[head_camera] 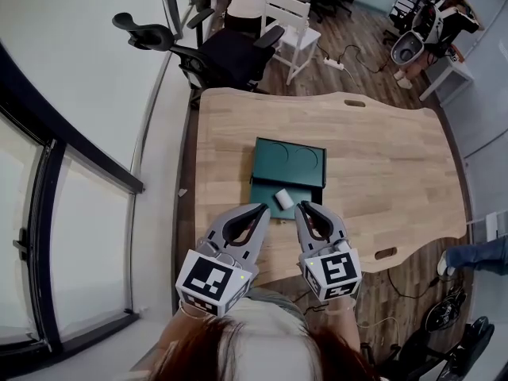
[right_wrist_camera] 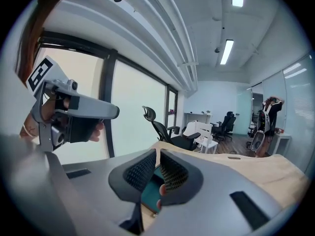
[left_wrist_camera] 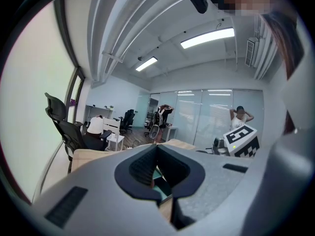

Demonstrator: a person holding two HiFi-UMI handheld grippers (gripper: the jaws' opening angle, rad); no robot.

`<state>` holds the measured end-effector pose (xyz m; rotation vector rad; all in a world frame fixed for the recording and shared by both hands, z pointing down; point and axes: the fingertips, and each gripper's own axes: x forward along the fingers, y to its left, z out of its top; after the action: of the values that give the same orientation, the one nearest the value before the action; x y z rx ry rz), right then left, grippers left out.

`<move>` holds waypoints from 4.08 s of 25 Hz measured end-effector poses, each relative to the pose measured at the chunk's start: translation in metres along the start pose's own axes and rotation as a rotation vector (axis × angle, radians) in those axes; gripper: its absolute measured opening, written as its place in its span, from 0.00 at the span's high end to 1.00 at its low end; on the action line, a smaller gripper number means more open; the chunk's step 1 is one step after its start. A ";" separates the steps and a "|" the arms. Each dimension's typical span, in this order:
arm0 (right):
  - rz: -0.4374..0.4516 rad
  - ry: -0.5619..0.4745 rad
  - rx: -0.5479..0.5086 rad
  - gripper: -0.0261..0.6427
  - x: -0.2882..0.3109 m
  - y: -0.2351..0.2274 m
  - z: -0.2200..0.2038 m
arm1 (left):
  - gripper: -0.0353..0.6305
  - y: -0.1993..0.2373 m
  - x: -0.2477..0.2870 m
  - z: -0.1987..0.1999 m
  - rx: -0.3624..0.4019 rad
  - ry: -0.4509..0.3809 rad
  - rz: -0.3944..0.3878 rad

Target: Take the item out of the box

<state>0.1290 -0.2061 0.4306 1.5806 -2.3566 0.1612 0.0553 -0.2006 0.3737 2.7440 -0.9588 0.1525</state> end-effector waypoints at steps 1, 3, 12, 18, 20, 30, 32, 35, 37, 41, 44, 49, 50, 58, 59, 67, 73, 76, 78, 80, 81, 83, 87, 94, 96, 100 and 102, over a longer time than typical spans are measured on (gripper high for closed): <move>0.008 0.015 -0.007 0.92 0.004 0.000 -0.004 | 0.94 0.001 0.001 0.000 -0.001 0.001 0.001; 0.022 0.042 -0.017 0.91 0.010 0.000 -0.012 | 0.94 0.004 0.003 0.000 -0.003 0.000 0.003; 0.068 0.162 -0.021 0.86 0.040 -0.004 -0.056 | 0.94 0.013 0.014 -0.002 -0.012 0.005 0.011; 0.095 0.245 -0.031 0.81 0.058 -0.010 -0.086 | 0.94 0.019 0.022 -0.004 -0.006 0.015 0.019; 0.105 0.275 -0.033 0.80 0.064 -0.011 -0.095 | 0.94 0.022 0.024 -0.003 -0.009 0.017 0.025; 0.140 0.390 -0.044 0.74 0.092 -0.018 -0.137 | 0.94 0.031 0.031 -0.006 -0.026 0.030 0.041; 0.149 0.417 -0.045 0.74 0.097 -0.018 -0.146 | 0.94 0.032 0.033 -0.006 -0.028 0.033 0.042; 0.158 0.447 -0.050 0.73 0.105 -0.020 -0.157 | 0.94 0.035 0.034 -0.008 -0.030 0.041 0.047; 0.166 0.467 -0.055 0.73 0.110 -0.020 -0.163 | 0.94 0.038 0.034 -0.009 -0.032 0.046 0.054; 0.171 0.516 -0.062 0.71 0.116 -0.025 -0.178 | 0.94 0.042 0.036 -0.010 -0.034 0.053 0.065; 0.175 0.549 -0.060 0.70 0.121 -0.027 -0.186 | 0.94 0.044 0.037 -0.011 -0.036 0.059 0.070; 0.178 0.590 -0.051 0.70 0.128 -0.029 -0.199 | 0.94 0.048 0.040 -0.013 -0.035 0.074 0.077; 0.181 0.600 -0.046 0.70 0.130 -0.030 -0.201 | 0.94 0.049 0.041 -0.014 -0.036 0.079 0.078; 0.195 0.640 -0.008 0.69 0.139 -0.032 -0.218 | 0.94 0.053 0.048 -0.019 -0.048 0.098 0.081; 0.197 0.646 -0.006 0.69 0.140 -0.032 -0.219 | 0.94 0.054 0.049 -0.019 -0.050 0.100 0.083; 0.223 0.694 0.028 0.66 0.148 -0.028 -0.234 | 0.94 0.060 0.054 -0.025 -0.057 0.119 0.096; 0.224 0.767 0.000 0.66 0.148 -0.027 -0.241 | 0.94 0.062 0.056 -0.026 -0.061 0.124 0.103; 0.224 0.780 -0.011 0.66 0.146 -0.025 -0.241 | 0.94 0.063 0.054 -0.026 -0.057 0.124 0.106; 0.225 0.774 -0.009 0.67 0.148 -0.026 -0.241 | 0.94 0.063 0.053 -0.026 -0.055 0.123 0.108; 0.218 0.767 -0.006 0.67 0.148 -0.027 -0.240 | 0.94 0.061 0.052 -0.025 -0.057 0.121 0.106; 0.214 0.764 -0.005 0.67 0.147 -0.027 -0.238 | 0.94 0.061 0.051 -0.025 -0.056 0.120 0.105; 0.207 0.747 0.000 0.67 0.147 -0.027 -0.234 | 0.94 0.059 0.050 -0.025 -0.054 0.120 0.104; 0.190 0.712 0.013 0.67 0.146 -0.027 -0.226 | 0.94 0.055 0.048 -0.025 -0.050 0.116 0.098; 0.133 0.634 0.025 0.67 0.136 -0.028 -0.204 | 0.94 0.049 0.037 -0.021 -0.038 0.098 0.092; 0.119 0.610 0.036 0.67 0.132 -0.027 -0.198 | 0.94 0.047 0.032 -0.020 -0.036 0.092 0.093; 0.088 0.554 0.056 0.67 0.122 -0.026 -0.185 | 0.94 0.042 0.021 -0.017 -0.030 0.078 0.096; 0.070 0.527 0.051 0.67 0.117 -0.025 -0.179 | 0.94 0.040 0.015 -0.015 -0.025 0.074 0.097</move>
<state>0.1439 -0.2737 0.6345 1.2780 -2.0017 0.5798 0.0420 -0.2364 0.3985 2.6506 -1.0672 0.2547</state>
